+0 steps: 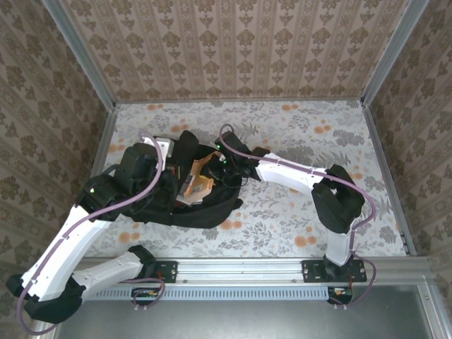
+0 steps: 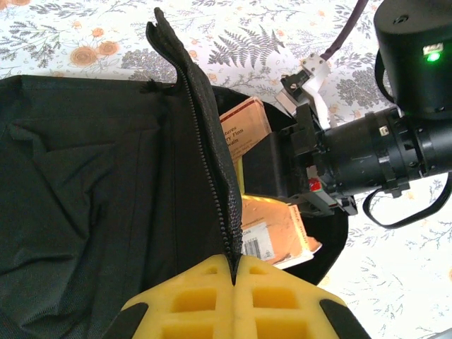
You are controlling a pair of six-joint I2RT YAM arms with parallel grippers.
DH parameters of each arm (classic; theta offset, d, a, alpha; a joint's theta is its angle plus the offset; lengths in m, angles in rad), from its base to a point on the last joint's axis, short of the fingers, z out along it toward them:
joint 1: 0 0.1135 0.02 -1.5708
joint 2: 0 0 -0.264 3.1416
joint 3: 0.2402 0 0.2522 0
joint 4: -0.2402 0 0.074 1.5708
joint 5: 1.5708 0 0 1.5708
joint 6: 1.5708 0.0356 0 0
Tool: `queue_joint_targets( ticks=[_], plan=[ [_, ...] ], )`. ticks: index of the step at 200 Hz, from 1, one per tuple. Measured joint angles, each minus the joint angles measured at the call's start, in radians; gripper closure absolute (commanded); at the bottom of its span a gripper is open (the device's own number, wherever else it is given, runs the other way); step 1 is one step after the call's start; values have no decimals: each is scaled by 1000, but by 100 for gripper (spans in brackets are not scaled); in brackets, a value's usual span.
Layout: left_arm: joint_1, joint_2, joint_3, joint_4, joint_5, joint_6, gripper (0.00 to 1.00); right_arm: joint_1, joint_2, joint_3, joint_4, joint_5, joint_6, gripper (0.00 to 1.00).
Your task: Pack the student bag
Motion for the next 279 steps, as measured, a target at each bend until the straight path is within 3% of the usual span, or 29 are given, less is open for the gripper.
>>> queue_joint_targets(
  ticks=[39, 51, 63, 73, 81, 113, 168, 213, 279],
  plan=[
    [0, 5, 6, 8, 17, 0, 100, 32, 80, 3, 178, 38, 86, 100],
    [0, 9, 16, 7, 18, 0, 100, 43, 126, 20, 234, 45, 112, 95],
    [0, 12, 26, 8, 18, 0, 100, 56, 182, 55, 290, 48, 135, 81],
    [0, 14, 35, 8, 17, 0, 100, 68, 225, 89, 325, 54, 146, 56],
    [0, 13, 37, 9, 17, 0, 100, 77, 253, 117, 340, 58, 151, 42],
    [0, 13, 37, 14, 16, 0, 100, 106, 279, 145, 356, 83, 137, 20],
    [0, 3, 32, 15, 2, 0, 100, 86, 175, 37, 318, 121, 25, 12],
    [0, 0, -2, 29, 13, -1, 100, 41, 17, -44, 251, 140, -91, 13],
    [-34, 64, -89, 144, 136, -33, 97, -117, -242, -135, 83, 210, -306, 17]
  ],
)
